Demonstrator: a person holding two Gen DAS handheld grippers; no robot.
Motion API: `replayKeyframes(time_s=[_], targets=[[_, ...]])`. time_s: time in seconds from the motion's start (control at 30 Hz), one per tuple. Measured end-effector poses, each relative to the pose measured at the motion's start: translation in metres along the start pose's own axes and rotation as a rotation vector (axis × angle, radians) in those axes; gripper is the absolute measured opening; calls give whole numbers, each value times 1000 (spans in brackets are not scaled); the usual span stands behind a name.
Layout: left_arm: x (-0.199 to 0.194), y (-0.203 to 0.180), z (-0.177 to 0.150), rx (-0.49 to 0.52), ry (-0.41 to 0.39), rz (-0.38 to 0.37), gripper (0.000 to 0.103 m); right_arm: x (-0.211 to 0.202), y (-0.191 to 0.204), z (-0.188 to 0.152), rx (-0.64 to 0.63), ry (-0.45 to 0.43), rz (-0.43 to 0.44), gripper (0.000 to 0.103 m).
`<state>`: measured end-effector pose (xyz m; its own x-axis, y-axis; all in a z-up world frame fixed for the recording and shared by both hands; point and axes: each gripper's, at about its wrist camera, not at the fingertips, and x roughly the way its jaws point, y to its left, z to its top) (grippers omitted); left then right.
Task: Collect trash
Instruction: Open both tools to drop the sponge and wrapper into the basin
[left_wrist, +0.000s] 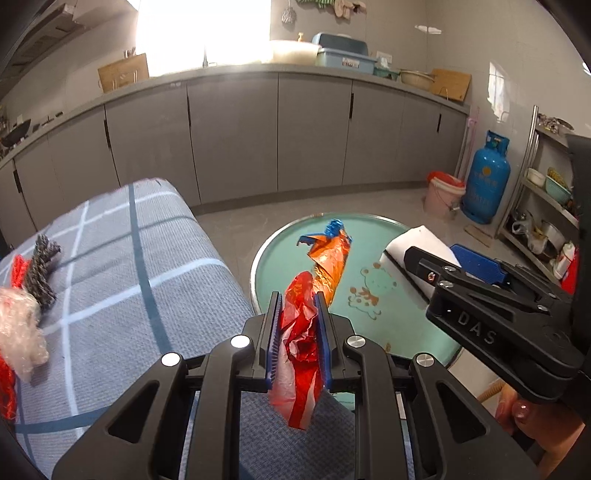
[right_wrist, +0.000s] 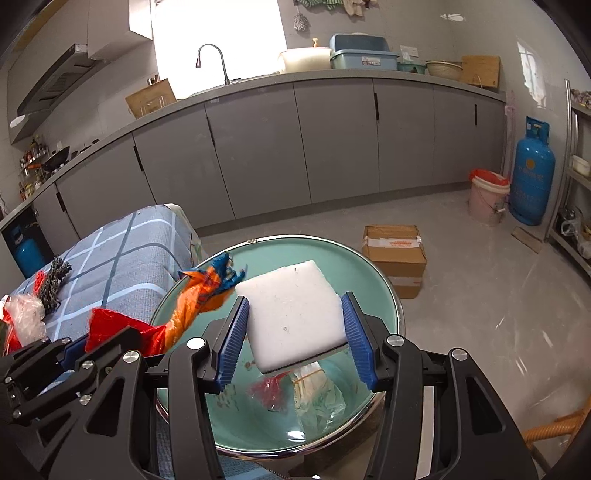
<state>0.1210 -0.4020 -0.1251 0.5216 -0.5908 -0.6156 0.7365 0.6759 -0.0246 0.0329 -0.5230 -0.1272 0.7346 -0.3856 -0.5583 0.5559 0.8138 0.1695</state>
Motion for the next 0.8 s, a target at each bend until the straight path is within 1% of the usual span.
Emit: replayKeyframes(time_s=[0.03,0.07,0.1,0.13,0.17,0.23,0.3,0.33,0.37,0.5,0.63,0.8], targets=[[2,1,-1,-3,7,-1,28,1,0,0,1,3,-5,54],[4,2,-1,-6,13,1,36,2,-1,-1,2,5,-11,55],[5,4,-2,-14,11,15,58,4,-1,-2,5,9,-16,56],[5,6,-2,-22,3,24,73,6,-3,-1,10,12,-17,57],[3,9,-3,-39,-12,34,76,7,-4,-1,16,15,-22,60],[1,13,-2,-58,-11,27,76,9,-8,-1,37,21,-25,61],[-2,17,-2,-59,-20,41,76,9,-11,-2,54,20,-28,65],[-3,19,-2,-63,-24,48,77,8,-12,-2,62,16,-28,70],[-4,21,-1,-69,-26,51,77,7,-14,-2,70,9,-27,72],[-13,34,-2,-110,-42,77,84,4,-13,-1,70,-6,-30,73],[-22,43,-5,-126,-55,114,92,2,-6,-1,48,-16,-19,74],[-35,55,-9,-142,-56,154,92,-1,7,-1,20,-25,3,74]])
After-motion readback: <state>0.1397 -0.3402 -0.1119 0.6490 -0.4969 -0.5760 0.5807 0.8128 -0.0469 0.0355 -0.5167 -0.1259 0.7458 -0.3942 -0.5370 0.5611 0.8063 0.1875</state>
